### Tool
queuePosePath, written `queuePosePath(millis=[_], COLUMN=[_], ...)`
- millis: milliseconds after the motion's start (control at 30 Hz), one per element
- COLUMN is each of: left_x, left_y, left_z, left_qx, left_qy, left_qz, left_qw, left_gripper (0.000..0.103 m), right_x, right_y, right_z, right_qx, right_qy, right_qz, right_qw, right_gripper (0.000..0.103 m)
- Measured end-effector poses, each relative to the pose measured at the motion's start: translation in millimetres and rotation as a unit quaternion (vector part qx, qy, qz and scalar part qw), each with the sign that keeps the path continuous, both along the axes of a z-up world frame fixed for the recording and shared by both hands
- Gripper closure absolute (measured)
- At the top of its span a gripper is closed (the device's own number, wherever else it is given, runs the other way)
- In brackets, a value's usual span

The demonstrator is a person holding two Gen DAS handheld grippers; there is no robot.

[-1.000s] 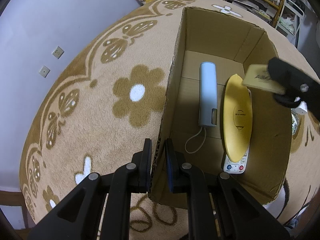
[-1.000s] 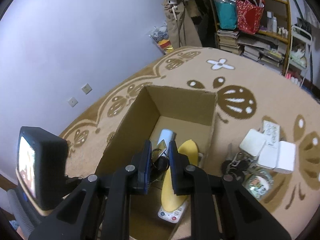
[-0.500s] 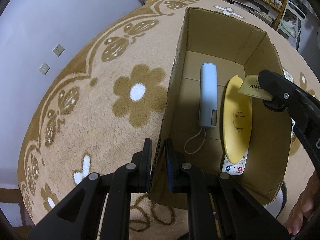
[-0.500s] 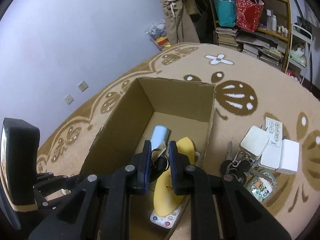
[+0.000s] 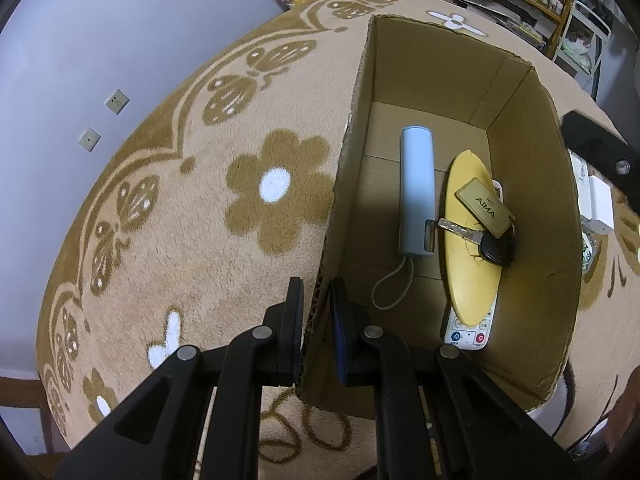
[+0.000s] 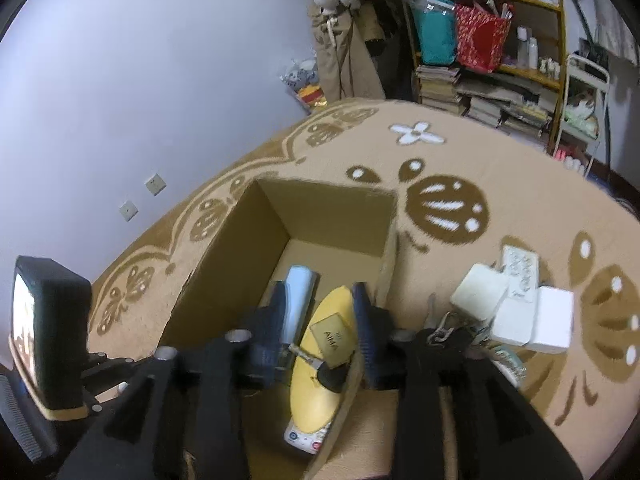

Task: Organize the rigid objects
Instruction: 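Lower the keys onto the yellow lid and open the right tool, then move the right tool to the green Cheers case and grasp it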

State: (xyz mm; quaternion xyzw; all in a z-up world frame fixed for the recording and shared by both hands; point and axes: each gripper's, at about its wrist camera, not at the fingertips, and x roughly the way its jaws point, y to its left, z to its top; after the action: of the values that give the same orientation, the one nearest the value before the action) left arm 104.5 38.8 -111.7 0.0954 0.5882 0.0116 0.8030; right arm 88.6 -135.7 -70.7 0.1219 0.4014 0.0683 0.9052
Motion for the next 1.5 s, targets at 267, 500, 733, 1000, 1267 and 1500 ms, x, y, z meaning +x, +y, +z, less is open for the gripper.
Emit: queuePosePath(millis=[267, 500, 733, 1000, 1267, 1500], left_x=[1.1, 1.0, -0.3, -0.7, 0.5, 0.0], left_y=[0.4, -0.4, -2.8, -4.2, -3.1, -2.1], left_z=[-0.4, -0.1, -0.2, -0.4, -0.1, -0.6], left_qx=[0.000, 0.006, 0.009, 0.013, 0.007, 0.008], left_qy=[0.001, 0.001, 0.000, 0.000, 0.002, 0.002], left_qz=[0.001, -0.003, -0.006, -0.008, -0.006, -0.007], left_qw=[1.0000, 1.0000, 0.9999, 0.9999, 1.0000, 0.9999], left_gripper=[0.091, 0.091, 0.091, 0.091, 0.091, 0.091], right_x=[-5.7, -9.8, -18.2, -17.3, -14.2, -7.2], right_y=[-22.6, -58.6, -87.3, -101.0, -114.8, -123.3], right_z=[4.7, -13.8, -41.1, -78.6, -106.1, -117.9], right_qx=[-0.065, -0.100, -0.114, -0.093, -0.038, -0.020], right_qy=[0.002, 0.034, 0.082, 0.129, 0.152, 0.162], right_qz=[-0.031, -0.066, -0.095, -0.116, -0.124, -0.124], right_qw=[0.997, 0.992, 0.985, 0.980, 0.980, 0.979], right_gripper=[0.033, 0.023, 0.021, 0.021, 0.021, 0.021])
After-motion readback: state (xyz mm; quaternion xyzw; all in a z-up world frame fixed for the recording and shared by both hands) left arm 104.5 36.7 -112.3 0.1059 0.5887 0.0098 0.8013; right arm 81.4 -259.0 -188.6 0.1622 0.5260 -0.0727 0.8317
